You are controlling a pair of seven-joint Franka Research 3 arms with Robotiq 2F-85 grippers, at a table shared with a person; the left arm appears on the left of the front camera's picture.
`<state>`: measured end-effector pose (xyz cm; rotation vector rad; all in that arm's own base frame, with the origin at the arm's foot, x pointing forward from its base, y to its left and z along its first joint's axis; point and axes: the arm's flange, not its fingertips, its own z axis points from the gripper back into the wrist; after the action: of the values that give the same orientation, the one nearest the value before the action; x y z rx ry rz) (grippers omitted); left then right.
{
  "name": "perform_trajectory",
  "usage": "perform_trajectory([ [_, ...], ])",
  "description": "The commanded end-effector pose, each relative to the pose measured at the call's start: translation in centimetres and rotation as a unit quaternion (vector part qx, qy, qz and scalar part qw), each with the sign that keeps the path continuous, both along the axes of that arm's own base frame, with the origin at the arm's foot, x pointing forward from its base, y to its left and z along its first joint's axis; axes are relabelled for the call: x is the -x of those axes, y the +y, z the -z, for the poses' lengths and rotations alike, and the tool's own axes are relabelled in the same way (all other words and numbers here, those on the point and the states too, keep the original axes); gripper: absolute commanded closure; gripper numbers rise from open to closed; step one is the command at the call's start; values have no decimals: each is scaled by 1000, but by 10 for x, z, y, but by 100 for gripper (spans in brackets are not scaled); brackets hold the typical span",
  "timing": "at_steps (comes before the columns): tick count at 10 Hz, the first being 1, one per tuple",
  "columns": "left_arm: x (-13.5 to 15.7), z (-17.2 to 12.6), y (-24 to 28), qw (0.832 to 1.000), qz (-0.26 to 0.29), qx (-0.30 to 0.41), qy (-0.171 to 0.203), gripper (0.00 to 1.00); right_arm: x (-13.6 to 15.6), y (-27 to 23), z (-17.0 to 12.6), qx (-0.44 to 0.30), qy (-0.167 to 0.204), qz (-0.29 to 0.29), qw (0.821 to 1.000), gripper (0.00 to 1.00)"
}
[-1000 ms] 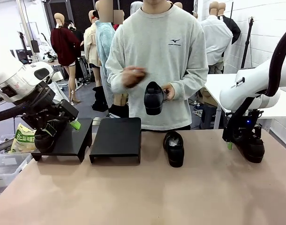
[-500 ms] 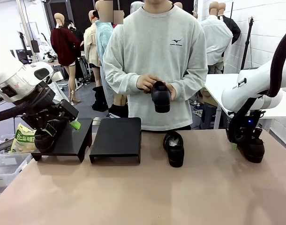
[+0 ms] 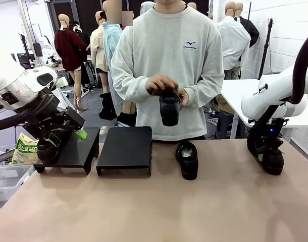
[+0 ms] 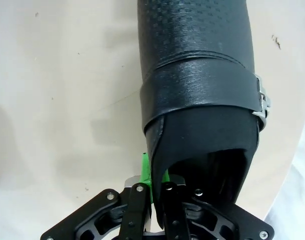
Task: Organize the shoes by placing them on the stand.
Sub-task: Pick up one Shoe and place it in the middle of the table.
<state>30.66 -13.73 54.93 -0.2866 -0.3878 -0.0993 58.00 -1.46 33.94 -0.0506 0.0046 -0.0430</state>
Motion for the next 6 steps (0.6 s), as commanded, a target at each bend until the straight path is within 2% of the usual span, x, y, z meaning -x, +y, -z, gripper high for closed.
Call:
perform_trajectory([
  [1,0,0,0,1000,3,7,2,0,1,4,7,15,-6,8,1000,100],
  [2,0,0,0,1000,3,7,2,0,0,3,6,11,-2,11,1000,100],
  [3,0,0,0,1000,3,7,2,0,0,3,0,-3,18,45,999,100],
  [4,0,0,0,1000,3,7,2,0,6,7,-15,-7,18,87,996,100],
  [6,0,0,0,1000,3,7,2,0,35,25,-63,-28,-15,124,992,100],
])
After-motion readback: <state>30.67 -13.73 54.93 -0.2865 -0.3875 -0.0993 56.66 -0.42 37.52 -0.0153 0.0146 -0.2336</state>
